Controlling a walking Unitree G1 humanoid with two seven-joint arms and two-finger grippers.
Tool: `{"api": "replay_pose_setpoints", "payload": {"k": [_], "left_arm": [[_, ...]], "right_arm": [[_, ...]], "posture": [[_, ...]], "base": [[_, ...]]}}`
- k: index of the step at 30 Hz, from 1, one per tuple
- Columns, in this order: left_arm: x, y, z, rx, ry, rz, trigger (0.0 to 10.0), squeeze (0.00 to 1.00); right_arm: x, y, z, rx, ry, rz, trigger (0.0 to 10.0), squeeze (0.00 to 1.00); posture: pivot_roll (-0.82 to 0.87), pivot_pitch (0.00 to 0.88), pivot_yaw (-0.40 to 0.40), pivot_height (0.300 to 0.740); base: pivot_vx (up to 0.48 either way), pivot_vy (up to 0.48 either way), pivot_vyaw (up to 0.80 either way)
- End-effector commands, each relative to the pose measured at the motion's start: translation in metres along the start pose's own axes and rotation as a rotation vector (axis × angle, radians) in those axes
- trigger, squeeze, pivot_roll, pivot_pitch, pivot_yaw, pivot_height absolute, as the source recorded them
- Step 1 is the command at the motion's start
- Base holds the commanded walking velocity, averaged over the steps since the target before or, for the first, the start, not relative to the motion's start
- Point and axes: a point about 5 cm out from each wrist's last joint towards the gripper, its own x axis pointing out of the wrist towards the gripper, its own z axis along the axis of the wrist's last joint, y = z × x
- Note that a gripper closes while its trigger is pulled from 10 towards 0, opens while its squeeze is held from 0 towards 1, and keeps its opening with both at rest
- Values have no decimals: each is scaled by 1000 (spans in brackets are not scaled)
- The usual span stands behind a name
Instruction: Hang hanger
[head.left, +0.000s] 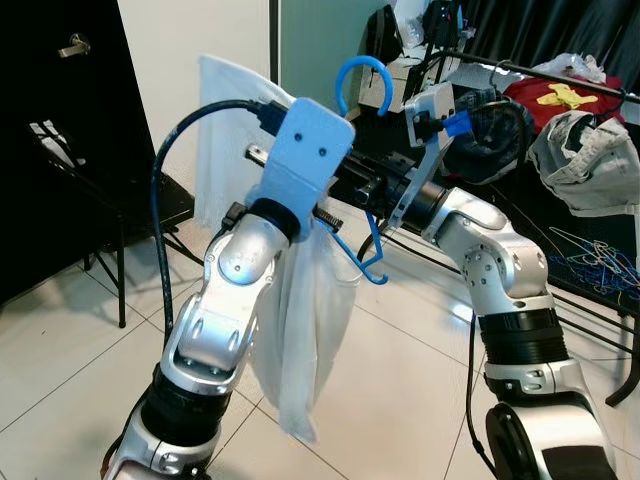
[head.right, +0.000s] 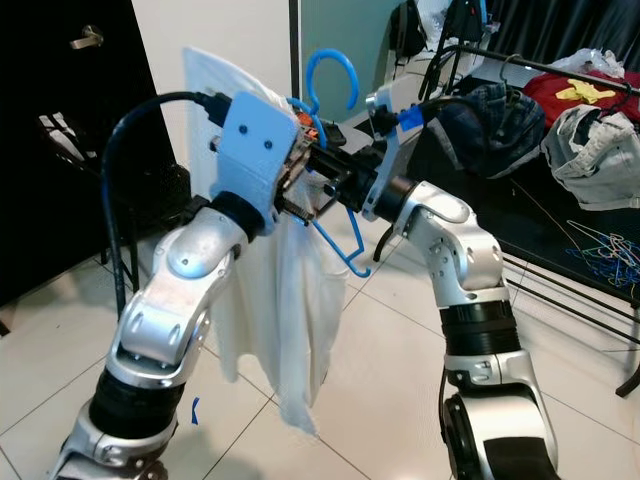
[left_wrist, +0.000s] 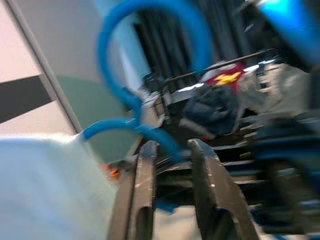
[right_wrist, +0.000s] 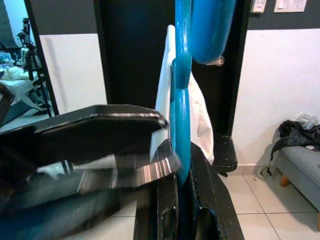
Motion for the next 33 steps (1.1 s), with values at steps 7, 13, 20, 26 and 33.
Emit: {"api": "replay_pose_setpoints", "payload": {"k": [7,13,20,26,33], "left_arm": [[-2,14,27,-25,-146,-124,10000,1000],[-8,72,50,131,-241,52,10000,1000],[-17,112,60,295,-235,109,10000,988],[-30,138,60,383,-151,-130,10000,0],[-39,128,50,379,-16,-568,10000,0]], "right_arm": [[-1,1,17,-33,-73,51,10000,0],[-19,-12,13,-52,-48,64,10000,0],[-39,-24,11,-84,12,101,10000,0],[-70,-23,4,-148,177,285,10000,0],[-79,-4,-4,-155,292,512,10000,0]], "posture": [[-28,0,-40,740],[-20,0,-40,740],[-15,0,-41,740],[-20,0,-35,740],[-26,0,-28,740]], "base": [[0,0,0],[0,0,0],[0,0,0],[0,0,0],[0,0,0]]}}
